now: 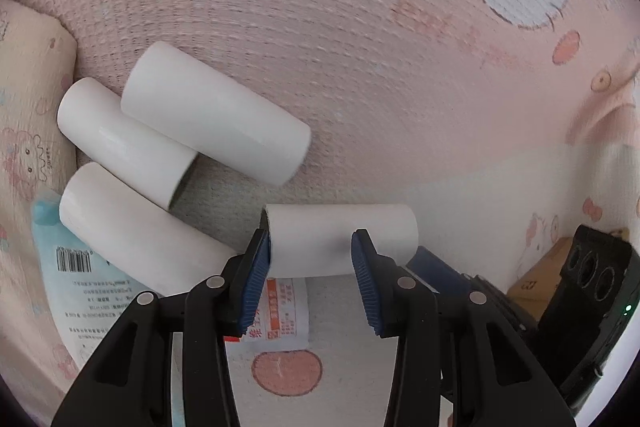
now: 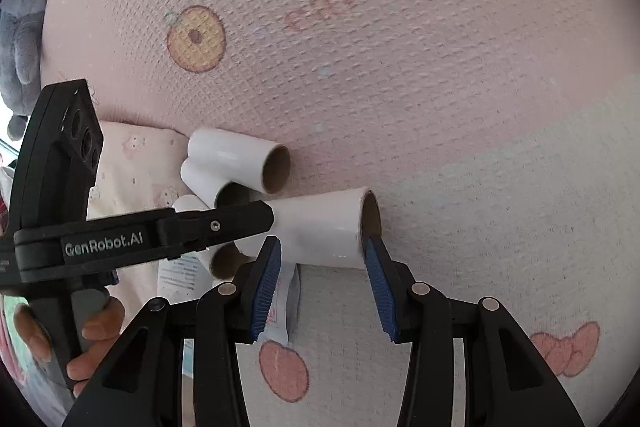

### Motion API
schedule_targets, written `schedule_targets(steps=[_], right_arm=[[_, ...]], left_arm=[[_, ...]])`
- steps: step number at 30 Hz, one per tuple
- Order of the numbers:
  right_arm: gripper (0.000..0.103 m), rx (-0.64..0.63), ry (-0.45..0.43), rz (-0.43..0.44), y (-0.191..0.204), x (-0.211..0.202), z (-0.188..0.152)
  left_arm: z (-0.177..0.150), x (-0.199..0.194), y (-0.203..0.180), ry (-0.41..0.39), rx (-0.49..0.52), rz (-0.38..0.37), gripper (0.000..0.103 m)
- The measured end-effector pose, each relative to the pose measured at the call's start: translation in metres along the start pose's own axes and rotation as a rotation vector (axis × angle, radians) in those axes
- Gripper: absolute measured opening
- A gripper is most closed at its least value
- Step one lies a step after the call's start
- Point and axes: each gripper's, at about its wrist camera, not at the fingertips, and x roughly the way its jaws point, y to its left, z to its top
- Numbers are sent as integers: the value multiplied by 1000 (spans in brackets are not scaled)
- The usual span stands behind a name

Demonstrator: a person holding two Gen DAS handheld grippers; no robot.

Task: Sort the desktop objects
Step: 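Position the left gripper around a lying white paper tube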

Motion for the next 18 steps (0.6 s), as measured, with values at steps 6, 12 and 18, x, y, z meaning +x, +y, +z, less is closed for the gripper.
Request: schedule_targets(steps=[6, 12, 18], right_arm=[[41, -15, 39, -57, -2, -13, -14], [41, 49, 57, -96, -17, -30, -25], [42, 104, 103, -111, -27, -47, -42]], left_arm=[[-14, -1, -28, -1, 82, -35, 45], [-31, 10, -48, 39, 94, -111, 45], [-46, 30, -71, 74, 106, -160, 45]])
